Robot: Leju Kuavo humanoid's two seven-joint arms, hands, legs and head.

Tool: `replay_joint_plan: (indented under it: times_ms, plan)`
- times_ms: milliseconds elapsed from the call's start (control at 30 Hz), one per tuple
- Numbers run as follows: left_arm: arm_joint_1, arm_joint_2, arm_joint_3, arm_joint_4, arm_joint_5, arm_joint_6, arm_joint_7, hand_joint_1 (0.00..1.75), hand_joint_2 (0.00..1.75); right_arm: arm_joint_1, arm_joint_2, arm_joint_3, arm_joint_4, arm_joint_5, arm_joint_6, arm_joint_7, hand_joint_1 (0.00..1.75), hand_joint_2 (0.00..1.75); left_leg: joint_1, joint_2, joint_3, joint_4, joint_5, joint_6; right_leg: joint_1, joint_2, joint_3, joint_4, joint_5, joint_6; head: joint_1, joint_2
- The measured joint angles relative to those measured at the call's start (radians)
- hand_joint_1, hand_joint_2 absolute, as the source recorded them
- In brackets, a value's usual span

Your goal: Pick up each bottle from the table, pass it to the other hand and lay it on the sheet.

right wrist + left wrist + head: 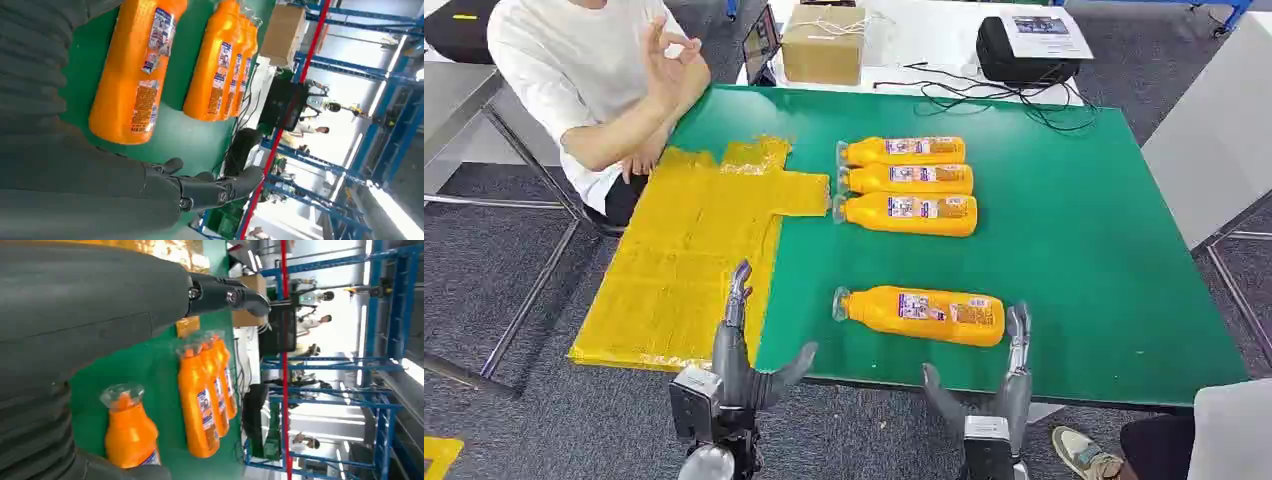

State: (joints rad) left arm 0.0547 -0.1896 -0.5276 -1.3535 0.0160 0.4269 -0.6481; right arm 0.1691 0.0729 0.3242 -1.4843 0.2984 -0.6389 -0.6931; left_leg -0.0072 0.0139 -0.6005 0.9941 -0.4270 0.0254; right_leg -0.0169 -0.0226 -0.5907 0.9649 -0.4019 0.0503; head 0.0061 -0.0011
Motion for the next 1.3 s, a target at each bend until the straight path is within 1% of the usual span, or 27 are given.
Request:
replay_joint_plan:
  times_ms: [133, 233, 333, 433, 600, 733, 767, 933, 1067, 1300]
  plan:
    - [0.013, 0.003, 0.003, 0.0, 0.006, 0.003, -0.01, 0.0, 1.75, -0.01, -0.004, -0.051, 0.018, 0.097, 0.06, 0.043, 0.0, 1.75, 0.0, 0.0, 0.0, 0.0, 0.0, 0.0, 0.0, 0.0, 0.0, 0.0, 0.0, 0.0, 0.0, 0.0]
    - [0.014, 0.005, 0.002, 0.0, 0.003, 0.003, -0.015, 0.0, 1.75, -0.038, -0.017, -0.061, 0.061, 0.18, 0.092, 0.082, 0.0, 1.75, 0.0, 0.0, 0.0, 0.0, 0.0, 0.0, 0.0, 0.0, 0.0, 0.0, 0.0, 0.0, 0.0, 0.0]
    - [0.013, 0.005, 0.002, 0.0, 0.011, -0.014, -0.014, 0.0, 1.75, -0.072, -0.034, -0.069, 0.118, 0.234, 0.104, 0.116, 0.0, 1.75, 0.0, 0.0, 0.0, 0.0, 0.0, 0.0, 0.0, 0.0, 0.0, 0.0, 0.0, 0.0, 0.0, 0.0]
    - [0.009, 0.004, -0.003, 0.0, 0.011, -0.04, -0.013, 0.0, 1.75, -0.121, -0.06, -0.069, 0.184, 0.324, 0.107, 0.16, 0.0, 1.75, 0.0, 0.0, 0.0, 0.0, 0.0, 0.0, 0.0, 0.0, 0.0, 0.0, 0.0, 0.0, 0.0, 0.0]
    - [-0.017, -0.01, -0.012, 0.011, 0.002, -0.078, -0.013, 0.0, 1.75, -0.283, -0.106, -0.072, 0.36, 0.454, 0.113, 0.184, 0.0, 1.75, 0.0, 0.0, 0.001, 0.0, 0.001, 0.001, 0.0, 0.0, 0.001, 0.0, 0.002, 0.0, 0.0, 0.0]
    - [-0.035, -0.023, -0.016, 0.03, 0.008, -0.12, 0.003, 0.0, 1.75, -0.411, -0.114, -0.051, 0.51, 0.559, 0.116, 0.219, 0.0, 1.75, 0.0, 0.001, 0.001, 0.001, 0.002, 0.001, 0.0, 0.0, 0.001, 0.0, 0.003, -0.001, 0.0, 0.0]
    - [-0.044, -0.026, -0.021, 0.039, 0.006, -0.125, 0.024, 0.0, 1.75, -0.446, -0.116, -0.036, 0.556, 0.589, 0.119, 0.232, 0.0, 1.75, 0.0, 0.001, 0.001, 0.001, 0.002, 0.001, 0.0, 0.0, 0.001, 0.0, 0.003, -0.001, 0.0, 0.0]
    - [-0.065, -0.035, -0.04, 0.075, 0.016, -0.139, 0.129, 0.0, 1.75, -0.557, -0.113, 0.018, 0.712, 0.646, 0.117, 0.27, 0.0, 1.75, 0.0, 0.0, 0.001, 0.001, 0.003, 0.0, 0.0, 0.0, 0.001, 0.0, 0.003, -0.001, 0.0, 0.0]
    - [-0.078, -0.035, -0.049, 0.09, -0.048, -0.082, 0.112, 0.0, 1.75, -0.591, -0.109, 0.055, 0.783, 0.672, 0.117, 0.284, 0.0, 1.75, 0.0, 0.0, 0.0, 0.001, 0.003, 0.0, 0.0, 0.0, 0.001, 0.0, 0.003, -0.001, 0.0, 0.0]
    - [-0.085, -0.037, -0.06, 0.107, -0.057, -0.071, 0.109, 0.0, 1.75, -0.619, -0.102, 0.084, 0.845, 0.674, 0.116, 0.287, 0.0, 1.75, 0.0, 0.0, 0.0, 0.001, 0.002, 0.0, 0.0, 0.0, 0.0, 0.0, 0.003, -0.001, 0.0, 0.0]
